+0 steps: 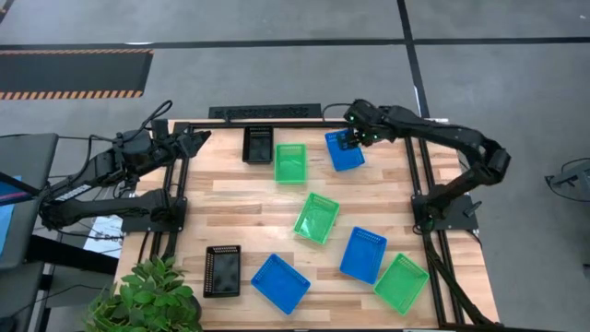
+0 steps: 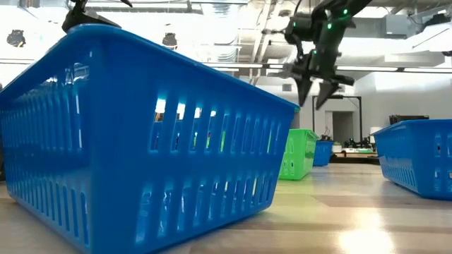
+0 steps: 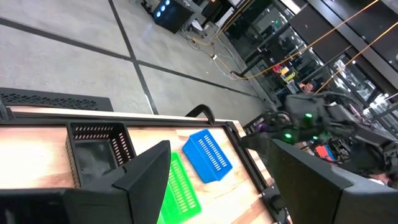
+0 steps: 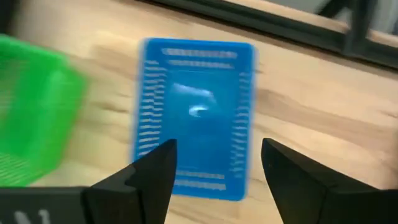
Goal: Stack baskets by color
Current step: Adjust the bins
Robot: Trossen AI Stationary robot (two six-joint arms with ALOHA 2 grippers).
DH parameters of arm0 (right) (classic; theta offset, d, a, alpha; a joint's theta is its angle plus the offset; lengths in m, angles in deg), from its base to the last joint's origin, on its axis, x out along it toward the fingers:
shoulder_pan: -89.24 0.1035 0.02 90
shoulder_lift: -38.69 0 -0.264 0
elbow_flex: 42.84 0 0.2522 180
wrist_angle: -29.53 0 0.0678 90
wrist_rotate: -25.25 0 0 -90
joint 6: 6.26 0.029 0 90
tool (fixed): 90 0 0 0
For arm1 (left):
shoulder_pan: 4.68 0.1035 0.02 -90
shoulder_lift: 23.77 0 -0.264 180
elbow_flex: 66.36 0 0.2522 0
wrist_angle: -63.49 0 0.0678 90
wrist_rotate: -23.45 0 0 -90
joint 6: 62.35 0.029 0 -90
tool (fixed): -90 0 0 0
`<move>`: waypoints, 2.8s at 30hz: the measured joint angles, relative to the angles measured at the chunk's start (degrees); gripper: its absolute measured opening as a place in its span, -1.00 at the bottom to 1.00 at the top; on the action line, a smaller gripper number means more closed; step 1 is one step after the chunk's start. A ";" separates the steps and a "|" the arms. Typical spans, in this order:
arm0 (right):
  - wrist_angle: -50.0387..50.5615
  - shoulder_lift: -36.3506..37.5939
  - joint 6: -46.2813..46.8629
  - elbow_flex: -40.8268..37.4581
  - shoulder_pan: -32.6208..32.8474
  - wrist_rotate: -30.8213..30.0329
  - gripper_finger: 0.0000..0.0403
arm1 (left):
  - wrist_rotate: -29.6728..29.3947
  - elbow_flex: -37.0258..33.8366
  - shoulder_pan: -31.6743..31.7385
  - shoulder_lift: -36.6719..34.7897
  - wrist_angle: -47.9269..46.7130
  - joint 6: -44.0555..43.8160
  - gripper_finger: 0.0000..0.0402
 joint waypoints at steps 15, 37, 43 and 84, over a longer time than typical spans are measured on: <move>-16.01 -7.87 7.66 0.04 14.38 1.83 0.27 | 1.05 0.01 0.00 0.00 0.00 -0.07 0.28; -13.74 -27.24 2.75 14.95 12.22 2.94 0.27 | 1.46 0.01 0.00 -0.01 0.00 0.37 0.28; -12.70 -27.39 2.54 14.86 10.75 2.99 0.27 | 1.46 0.01 0.00 -0.01 0.00 0.39 0.28; -17.68 -30.69 4.28 15.05 11.11 4.08 0.27 | 1.25 0.01 0.00 -0.02 -0.04 0.11 0.28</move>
